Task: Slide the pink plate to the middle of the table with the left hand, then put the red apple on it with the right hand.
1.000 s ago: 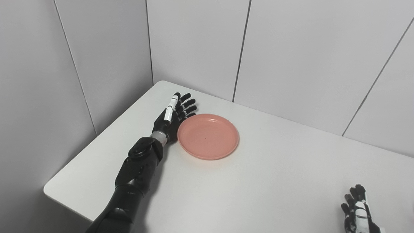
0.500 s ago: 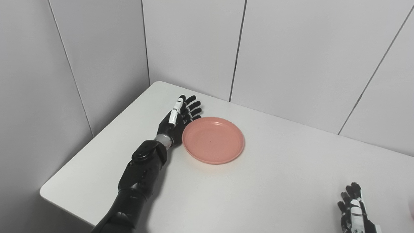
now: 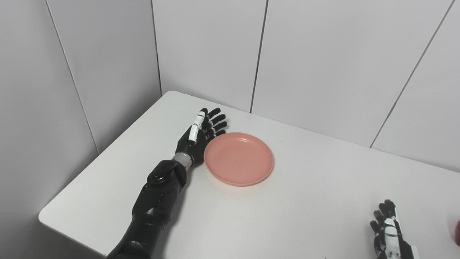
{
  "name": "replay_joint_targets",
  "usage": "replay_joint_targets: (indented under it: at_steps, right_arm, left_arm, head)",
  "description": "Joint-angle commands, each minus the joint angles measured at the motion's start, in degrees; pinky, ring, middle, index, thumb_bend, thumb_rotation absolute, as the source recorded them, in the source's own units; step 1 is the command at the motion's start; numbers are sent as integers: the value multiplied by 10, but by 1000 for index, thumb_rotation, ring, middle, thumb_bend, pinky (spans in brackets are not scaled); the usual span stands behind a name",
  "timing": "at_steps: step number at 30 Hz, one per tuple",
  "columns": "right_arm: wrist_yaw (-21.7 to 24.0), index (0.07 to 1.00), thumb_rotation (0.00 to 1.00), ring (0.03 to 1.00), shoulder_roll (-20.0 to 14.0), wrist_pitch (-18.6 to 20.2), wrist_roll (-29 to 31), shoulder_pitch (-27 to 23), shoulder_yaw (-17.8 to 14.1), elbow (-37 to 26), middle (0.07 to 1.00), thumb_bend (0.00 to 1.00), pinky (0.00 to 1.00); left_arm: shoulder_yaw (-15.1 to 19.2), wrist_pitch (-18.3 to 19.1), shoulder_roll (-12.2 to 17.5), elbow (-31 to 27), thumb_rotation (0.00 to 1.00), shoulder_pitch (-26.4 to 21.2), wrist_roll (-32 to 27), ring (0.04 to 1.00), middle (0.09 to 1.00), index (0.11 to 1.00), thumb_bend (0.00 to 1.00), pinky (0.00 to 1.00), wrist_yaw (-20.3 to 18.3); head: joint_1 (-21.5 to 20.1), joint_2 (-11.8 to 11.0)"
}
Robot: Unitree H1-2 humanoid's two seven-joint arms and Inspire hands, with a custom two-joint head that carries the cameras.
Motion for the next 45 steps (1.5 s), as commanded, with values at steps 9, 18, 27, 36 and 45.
replay_joint_targets:
  at_steps: [9, 18, 27, 36, 45]
  right_arm:
    - [-2, 991, 1000, 994, 7, -32, -6, -15, 1, -12, 987, 197, 1000]
    - [-7, 981, 1000, 992, 13, -24, -12, -16, 1, -19, 979, 233, 1000]
    - [-11, 981, 1000, 991, 21, -13, -13, -16, 2, -29, 981, 220, 1000]
    - [-12, 978, 1000, 988, 23, -10, -22, -18, 3, -30, 977, 240, 1000]
    - [-16, 972, 1000, 977, 31, -13, -19, -20, 1, -27, 969, 233, 1000]
  left_arm:
    - [-16, 21, -15, -14, 1000, 21, 17, 893, 892, 872, 364, 896, 8]
    - [-27, 36, -27, -40, 1000, 28, 15, 900, 896, 876, 377, 903, 11]
    - [-35, 53, -40, -67, 1000, 38, 16, 891, 891, 872, 383, 888, 6]
    - [-53, 70, -50, -105, 1000, 54, 25, 887, 885, 872, 381, 895, 11]
    - [-68, 82, -71, -142, 1000, 66, 27, 880, 885, 876, 365, 872, 18]
  head:
    - [-21, 14]
    - [-35, 25]
    - [-49, 34]
    - [-63, 42]
    - [-73, 46]
